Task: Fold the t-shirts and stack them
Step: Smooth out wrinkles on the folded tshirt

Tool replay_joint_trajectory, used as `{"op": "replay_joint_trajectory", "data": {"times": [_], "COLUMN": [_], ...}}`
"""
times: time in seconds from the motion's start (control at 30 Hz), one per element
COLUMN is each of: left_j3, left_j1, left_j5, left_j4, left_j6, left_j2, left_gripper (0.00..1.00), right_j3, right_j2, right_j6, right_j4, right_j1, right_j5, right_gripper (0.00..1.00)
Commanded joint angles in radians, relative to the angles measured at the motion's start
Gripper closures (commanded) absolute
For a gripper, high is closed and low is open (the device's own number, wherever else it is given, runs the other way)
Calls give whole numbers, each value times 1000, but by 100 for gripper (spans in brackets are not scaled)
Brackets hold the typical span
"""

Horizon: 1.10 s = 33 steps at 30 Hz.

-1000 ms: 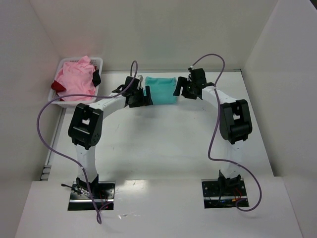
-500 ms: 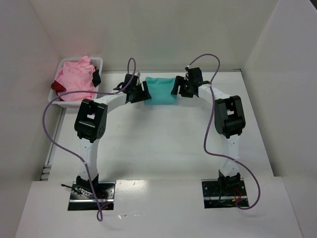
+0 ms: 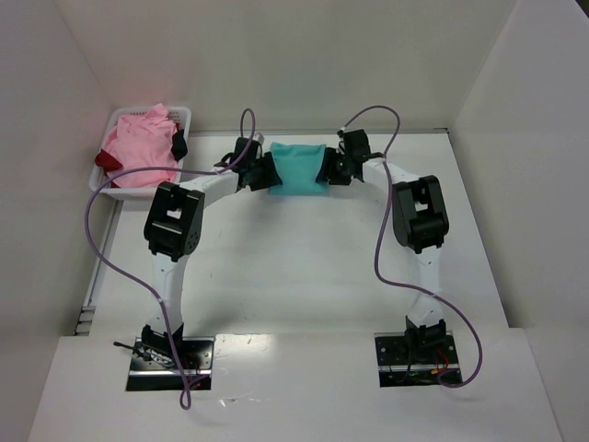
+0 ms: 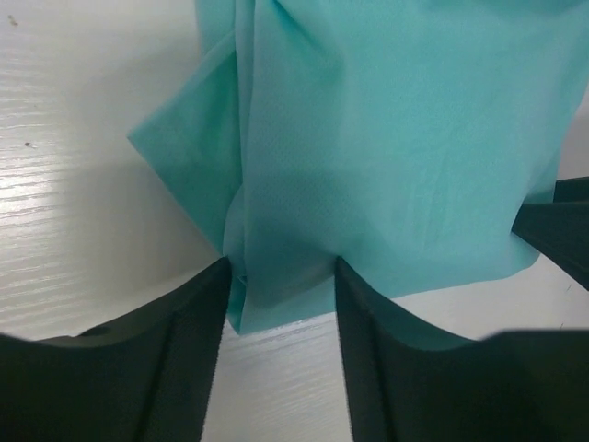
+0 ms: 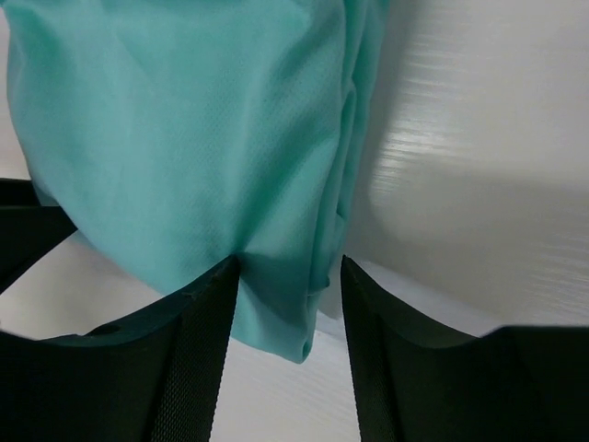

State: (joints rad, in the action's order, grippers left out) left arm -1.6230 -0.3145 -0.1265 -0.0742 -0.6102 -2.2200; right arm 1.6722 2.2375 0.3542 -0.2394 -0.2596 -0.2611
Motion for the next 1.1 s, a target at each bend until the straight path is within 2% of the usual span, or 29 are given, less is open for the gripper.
{"op": "replay_joint_trajectory", "data": {"times": [0.0, 0.1, 0.13, 0.17, 0.27, 0.33, 0.37, 0.6, 0.83, 1.07], "left_j3": [-38, -38, -38, -38, -17, 15, 24, 130, 248, 367], "left_j1": [3, 3, 3, 3, 3, 3, 3, -26, -66, -106], "left_j5": [-31, -54, -55, -55, -73, -73, -73, -64, -53, -65], "left_j4": [42, 42, 42, 42, 42, 42, 42, -1, -54, -159], "left_j6": [-6, -6, -6, -6, 3, 3, 13, 23, 12, -10], "left_j2": [-20, -20, -20, -20, 0, 14, 29, 134, 292, 456], "left_gripper": [45, 59, 63, 73, 81, 87, 88, 94, 95, 95], "right_j3": [26, 4, 4, 4, -5, -18, -28, -162, -310, -439], "right_j2": [20, 20, 20, 20, 20, 20, 10, -99, -306, -444], "right_j6": [6, 6, 6, 15, 25, 25, 25, 25, 45, 72], "right_j4": [6, 15, 15, 15, 15, 15, 15, 6, 6, -38], "right_j1": [-27, -36, -36, -46, -46, -46, -46, -46, -46, -125], "right_j5": [-35, -35, -35, -44, -53, -53, -53, -44, -35, -24], "right_gripper": [46, 57, 67, 71, 84, 87, 90, 92, 92, 91]}}
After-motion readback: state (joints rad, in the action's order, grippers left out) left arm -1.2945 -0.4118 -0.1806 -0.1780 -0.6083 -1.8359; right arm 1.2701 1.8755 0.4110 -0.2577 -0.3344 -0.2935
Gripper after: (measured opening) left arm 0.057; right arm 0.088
